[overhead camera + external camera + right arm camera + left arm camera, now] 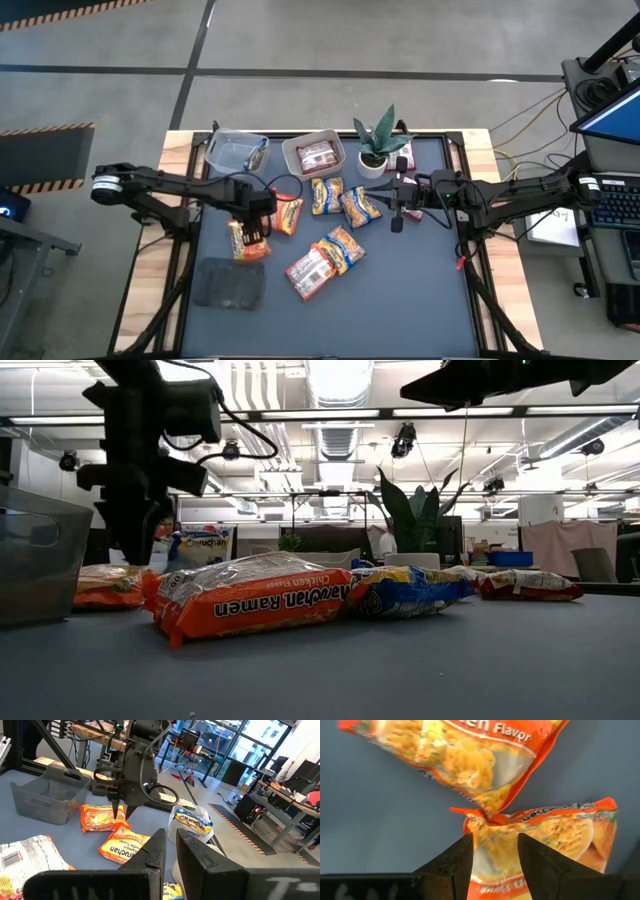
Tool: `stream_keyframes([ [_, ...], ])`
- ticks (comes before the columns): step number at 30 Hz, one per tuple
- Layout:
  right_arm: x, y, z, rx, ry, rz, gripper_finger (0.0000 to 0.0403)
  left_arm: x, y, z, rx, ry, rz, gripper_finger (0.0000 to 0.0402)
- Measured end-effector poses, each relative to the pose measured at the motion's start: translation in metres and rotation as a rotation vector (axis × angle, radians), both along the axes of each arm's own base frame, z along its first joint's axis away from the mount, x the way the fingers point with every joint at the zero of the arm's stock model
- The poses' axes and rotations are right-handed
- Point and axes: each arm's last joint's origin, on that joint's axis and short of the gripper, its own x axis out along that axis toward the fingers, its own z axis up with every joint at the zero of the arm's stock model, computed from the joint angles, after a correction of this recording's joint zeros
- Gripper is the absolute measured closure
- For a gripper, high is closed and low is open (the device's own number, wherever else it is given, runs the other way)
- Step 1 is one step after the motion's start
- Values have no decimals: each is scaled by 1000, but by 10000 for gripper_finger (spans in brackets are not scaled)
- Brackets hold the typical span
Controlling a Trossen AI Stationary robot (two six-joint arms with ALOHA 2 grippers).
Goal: Sort Maruchan noodles
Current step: Adjust the orange noodle pack
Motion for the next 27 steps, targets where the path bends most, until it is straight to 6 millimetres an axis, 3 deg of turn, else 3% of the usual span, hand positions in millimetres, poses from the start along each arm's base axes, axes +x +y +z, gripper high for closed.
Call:
stream_keyframes([
  [12, 0, 0, 0, -2, 2, -1, 369, -5, -1, -17, -14, -23, 62, 274],
  [22, 0, 0, 0, -2, 3, -1, 369, -2, 0, -17, -7, -57, 40, 392],
  [27, 0, 0, 0, -1, 3, -1, 369, 9, 1, -14, 21, -174, 60, 398],
])
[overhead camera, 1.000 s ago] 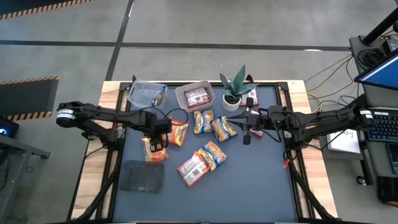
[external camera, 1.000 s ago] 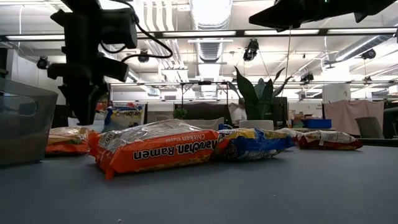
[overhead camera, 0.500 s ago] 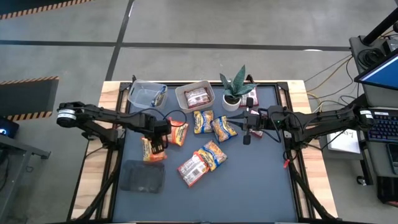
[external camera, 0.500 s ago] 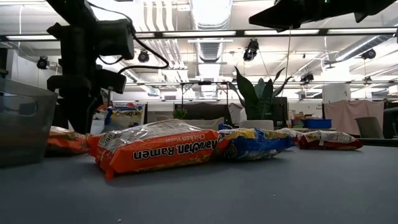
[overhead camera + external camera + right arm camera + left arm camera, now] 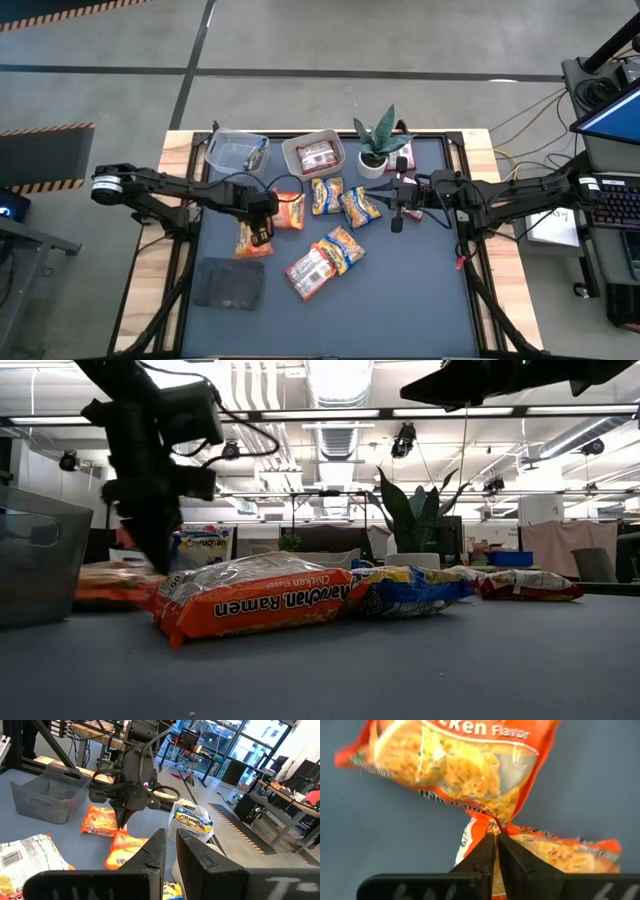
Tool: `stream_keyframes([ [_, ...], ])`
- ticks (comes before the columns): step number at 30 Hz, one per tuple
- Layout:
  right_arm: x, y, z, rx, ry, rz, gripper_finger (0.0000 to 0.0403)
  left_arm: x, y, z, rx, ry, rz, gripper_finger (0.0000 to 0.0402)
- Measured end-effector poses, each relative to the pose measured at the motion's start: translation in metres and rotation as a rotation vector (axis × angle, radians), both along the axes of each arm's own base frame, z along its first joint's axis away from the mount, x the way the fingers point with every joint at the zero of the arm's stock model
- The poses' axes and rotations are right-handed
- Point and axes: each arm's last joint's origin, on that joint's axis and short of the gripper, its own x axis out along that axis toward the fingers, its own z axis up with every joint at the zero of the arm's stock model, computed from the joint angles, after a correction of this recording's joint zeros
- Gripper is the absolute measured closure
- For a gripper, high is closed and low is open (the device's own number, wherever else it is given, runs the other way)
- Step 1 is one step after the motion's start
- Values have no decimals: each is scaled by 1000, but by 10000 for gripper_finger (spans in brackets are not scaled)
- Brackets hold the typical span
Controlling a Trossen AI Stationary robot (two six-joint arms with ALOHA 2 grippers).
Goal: Sort Maruchan noodles
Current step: Adjust the orange noodle pack
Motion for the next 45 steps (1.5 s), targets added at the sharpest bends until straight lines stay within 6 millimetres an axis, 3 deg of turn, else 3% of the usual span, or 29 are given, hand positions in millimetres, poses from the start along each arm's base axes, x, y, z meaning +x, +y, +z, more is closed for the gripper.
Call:
stream_keyframes([
  [9, 0, 0, 0, 1, 0, -1, 369, 21, 2, 10, 25, -235, 44, 401],
  [25, 0, -4, -2, 18, 16, -22, 369, 22, -1, 21, 47, -232, -38, 402],
  [45, -1, -9, -4, 36, 24, -44, 369, 10, -6, 12, -44, -83, -71, 402],
])
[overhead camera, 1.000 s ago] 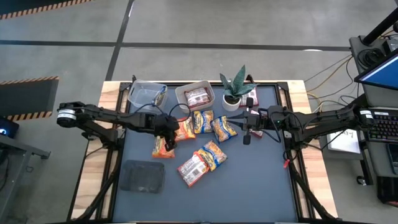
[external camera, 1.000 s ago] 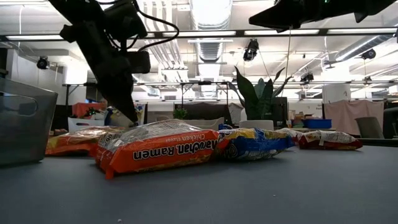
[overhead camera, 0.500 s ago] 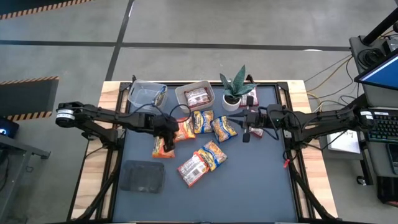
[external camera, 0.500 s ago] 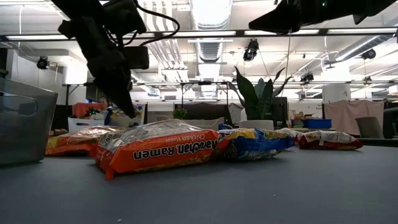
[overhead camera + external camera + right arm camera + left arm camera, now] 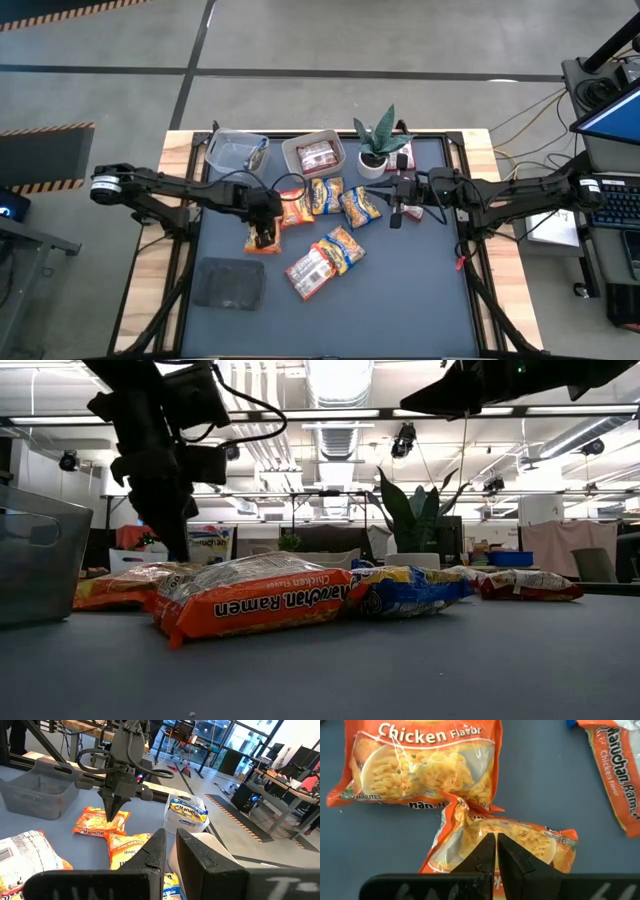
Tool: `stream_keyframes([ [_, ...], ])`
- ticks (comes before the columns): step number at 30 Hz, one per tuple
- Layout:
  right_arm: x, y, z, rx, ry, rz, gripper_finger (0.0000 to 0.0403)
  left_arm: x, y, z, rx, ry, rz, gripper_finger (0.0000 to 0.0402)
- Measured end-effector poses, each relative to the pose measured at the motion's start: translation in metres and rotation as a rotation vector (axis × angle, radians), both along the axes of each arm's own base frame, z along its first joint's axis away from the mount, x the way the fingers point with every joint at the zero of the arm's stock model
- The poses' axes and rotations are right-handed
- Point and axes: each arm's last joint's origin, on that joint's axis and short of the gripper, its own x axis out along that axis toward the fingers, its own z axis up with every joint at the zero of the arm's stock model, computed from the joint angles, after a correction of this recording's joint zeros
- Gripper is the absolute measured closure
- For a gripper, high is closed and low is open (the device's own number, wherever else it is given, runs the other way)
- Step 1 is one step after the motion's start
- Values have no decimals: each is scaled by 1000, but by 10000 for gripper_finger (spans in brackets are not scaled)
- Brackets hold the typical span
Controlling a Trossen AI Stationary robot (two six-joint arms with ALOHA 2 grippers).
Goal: Sort Maruchan noodles
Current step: Adjust the orange noodle pack, then put the blue noodle pack into the transparent bin
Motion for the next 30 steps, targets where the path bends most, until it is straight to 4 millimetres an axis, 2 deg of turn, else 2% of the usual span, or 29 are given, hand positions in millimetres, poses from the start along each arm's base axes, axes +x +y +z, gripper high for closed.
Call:
stream_keyframes([
  [19, 0, 0, 0, 0, 0, 0, 369, 16, 1, -25, -7, 31, 22, 401],
  [25, 0, 0, 0, 0, 0, 0, 369, 33, 1, -17, 5, -158, 22, 401],
  [30, 0, 0, 0, 0, 0, 0, 369, 34, 1, -7, 21, -165, -13, 401],
])
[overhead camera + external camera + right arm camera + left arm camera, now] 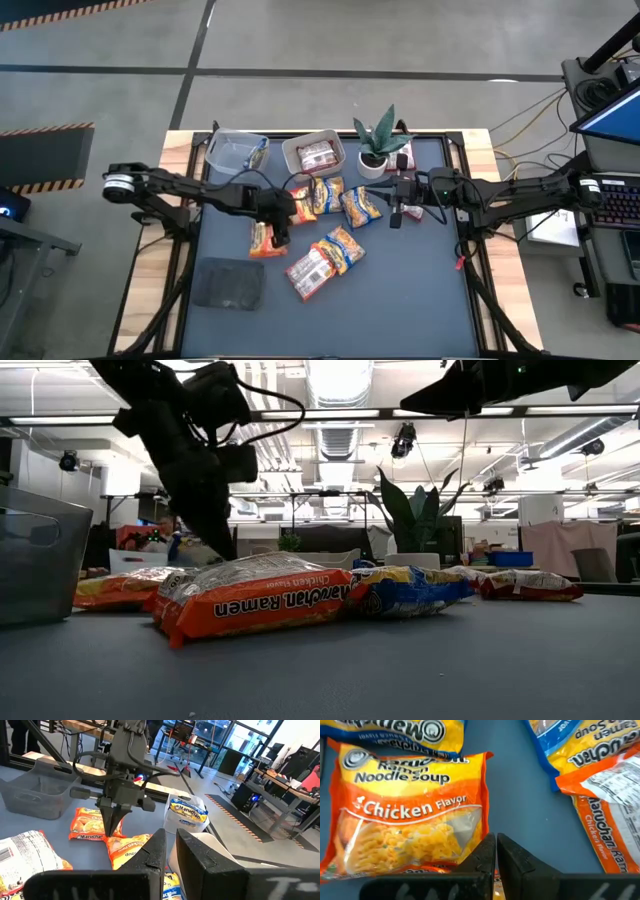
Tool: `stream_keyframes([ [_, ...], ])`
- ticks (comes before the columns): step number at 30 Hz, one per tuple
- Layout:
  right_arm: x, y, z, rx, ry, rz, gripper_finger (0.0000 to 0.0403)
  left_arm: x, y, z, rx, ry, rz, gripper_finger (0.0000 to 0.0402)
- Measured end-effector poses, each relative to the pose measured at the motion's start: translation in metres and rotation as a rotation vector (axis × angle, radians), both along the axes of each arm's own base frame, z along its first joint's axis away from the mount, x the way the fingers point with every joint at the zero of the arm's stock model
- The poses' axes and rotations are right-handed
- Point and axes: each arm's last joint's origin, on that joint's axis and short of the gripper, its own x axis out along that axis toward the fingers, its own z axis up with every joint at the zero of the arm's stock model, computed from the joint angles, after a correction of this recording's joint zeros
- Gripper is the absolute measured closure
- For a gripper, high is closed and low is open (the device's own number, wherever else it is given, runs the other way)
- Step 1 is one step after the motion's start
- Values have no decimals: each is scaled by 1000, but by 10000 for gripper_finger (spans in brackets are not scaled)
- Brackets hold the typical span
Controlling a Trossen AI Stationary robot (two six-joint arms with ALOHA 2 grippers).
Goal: Sort Maruchan noodles
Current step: Put the blue noodle pack into the transparent bin
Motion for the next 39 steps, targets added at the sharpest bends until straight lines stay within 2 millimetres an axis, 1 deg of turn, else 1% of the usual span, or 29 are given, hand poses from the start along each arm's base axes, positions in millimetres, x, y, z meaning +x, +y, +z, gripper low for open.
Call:
stream_keyframes([
  [6, 0, 0, 0, 6, 0, -1, 369, -3, 0, 9, 31, -19, -46, 401],
  [11, 0, 0, 0, 52, -12, -7, 369, -3, 1, 11, 95, -24, -98, 401],
  [15, 0, 0, 0, 162, -32, -20, 369, 0, 3, 12, 180, -44, -77, 401],
  [17, 0, 0, -1, 253, -43, -31, 369, 5, 4, 14, 202, -94, -66, 401],
  [20, -1, 1, -12, 413, -29, -57, 369, 10, 4, 19, 225, -168, -77, 401],
  [26, 0, 1, -52, 774, 81, -178, 369, 18, 4, 27, 274, -275, -111, 401],
  [31, 7, 0, -73, 974, 186, -308, 369, 23, 5, 32, 301, -351, -118, 401],
  [35, 12, -1, -77, 1010, 358, -437, 369, 27, 5, 37, 309, -425, -108, 401],
  [37, 12, -1, -79, 994, 456, -517, 369, 29, 5, 41, 315, -474, -100, 401],
  [39, 13, -3, -81, 953, 510, -594, 369, 31, 5, 45, 321, -534, -92, 401],
])
